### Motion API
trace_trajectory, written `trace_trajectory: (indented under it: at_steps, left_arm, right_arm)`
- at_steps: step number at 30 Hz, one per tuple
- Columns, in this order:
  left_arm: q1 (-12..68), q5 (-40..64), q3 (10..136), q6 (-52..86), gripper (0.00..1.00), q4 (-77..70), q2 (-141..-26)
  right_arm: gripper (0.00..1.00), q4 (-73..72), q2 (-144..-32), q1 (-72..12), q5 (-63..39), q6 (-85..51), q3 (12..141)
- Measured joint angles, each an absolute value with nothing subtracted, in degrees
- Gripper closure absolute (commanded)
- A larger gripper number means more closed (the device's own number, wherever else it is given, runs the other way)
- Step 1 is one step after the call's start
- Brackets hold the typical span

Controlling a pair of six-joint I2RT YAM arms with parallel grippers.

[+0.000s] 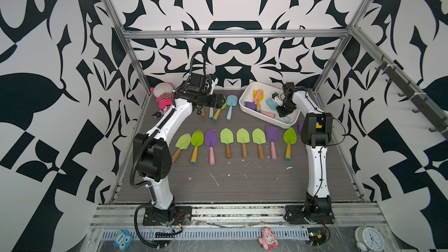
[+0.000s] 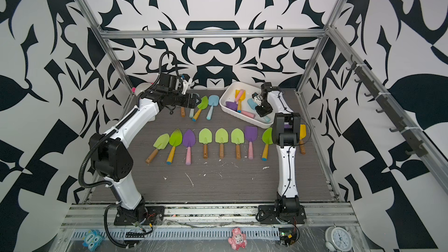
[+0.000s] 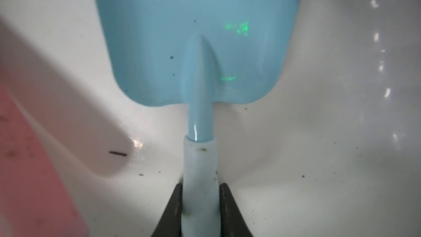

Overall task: Take the shovel out of the storage box
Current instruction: Pick up the shovel from the storage box.

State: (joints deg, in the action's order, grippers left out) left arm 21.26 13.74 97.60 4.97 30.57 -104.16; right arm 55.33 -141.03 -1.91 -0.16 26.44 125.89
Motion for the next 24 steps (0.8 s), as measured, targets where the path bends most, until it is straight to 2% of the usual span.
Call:
trace_trajectory:
  at_steps: [8, 24]
  left_arm:
    - [24.27, 16.67, 99.31, 12.75, 0.14, 23.24, -106.85]
    - [27.03, 22.44, 105.03, 35.81, 0.14, 2.94, -118.04]
  right_arm:
    - [1.0, 46.59, -131.02, -1.98, -0.8, 21.98, 113.19]
    - [1.0, 41.01, -117.84, -5.39, -2.81, 18.76, 106.91]
